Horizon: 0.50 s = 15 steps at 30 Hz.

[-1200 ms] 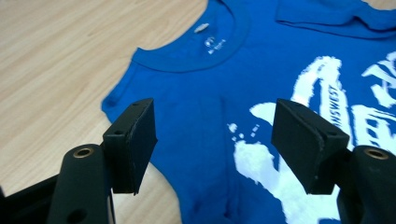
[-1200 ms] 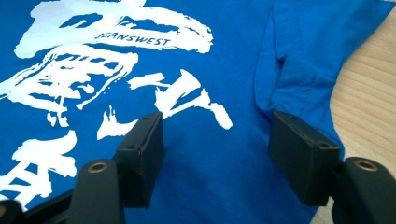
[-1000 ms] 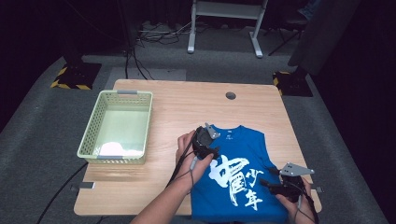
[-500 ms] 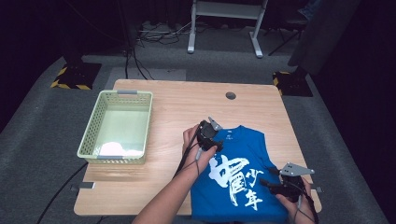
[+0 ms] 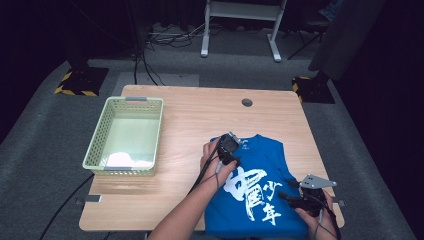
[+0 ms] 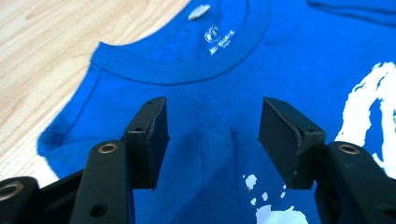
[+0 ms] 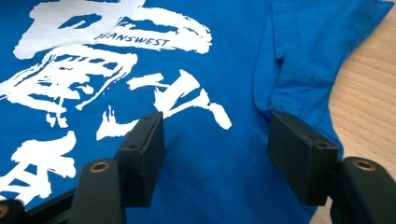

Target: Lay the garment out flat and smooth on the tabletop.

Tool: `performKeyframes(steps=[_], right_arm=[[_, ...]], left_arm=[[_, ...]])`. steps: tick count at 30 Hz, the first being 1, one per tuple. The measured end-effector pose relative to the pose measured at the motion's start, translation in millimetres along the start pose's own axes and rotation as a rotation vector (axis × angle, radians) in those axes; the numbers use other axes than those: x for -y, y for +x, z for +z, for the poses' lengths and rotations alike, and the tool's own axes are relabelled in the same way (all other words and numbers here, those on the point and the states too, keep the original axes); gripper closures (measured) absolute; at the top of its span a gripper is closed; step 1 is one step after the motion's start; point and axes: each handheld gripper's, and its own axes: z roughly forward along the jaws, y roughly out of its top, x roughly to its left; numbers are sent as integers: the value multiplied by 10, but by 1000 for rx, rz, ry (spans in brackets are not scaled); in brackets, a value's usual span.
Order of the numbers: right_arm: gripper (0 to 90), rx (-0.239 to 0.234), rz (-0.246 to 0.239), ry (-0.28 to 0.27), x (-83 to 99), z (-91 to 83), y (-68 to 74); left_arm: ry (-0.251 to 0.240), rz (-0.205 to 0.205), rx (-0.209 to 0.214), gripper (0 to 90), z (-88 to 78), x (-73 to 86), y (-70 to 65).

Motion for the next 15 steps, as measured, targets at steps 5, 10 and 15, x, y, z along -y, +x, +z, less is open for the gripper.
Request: performKeyframes(steps=[5,10,15], right_arm=[[367,0,0,0,0,0,0],[374,2,2,-1,0,-1,-1],[377,3,2,-1,0,-1,-1]], left_arm=[[46,28,31,591,45,18,-11],[63,76,27,877,39,33,-25],[48,87,24,882,-8,25,-28]])
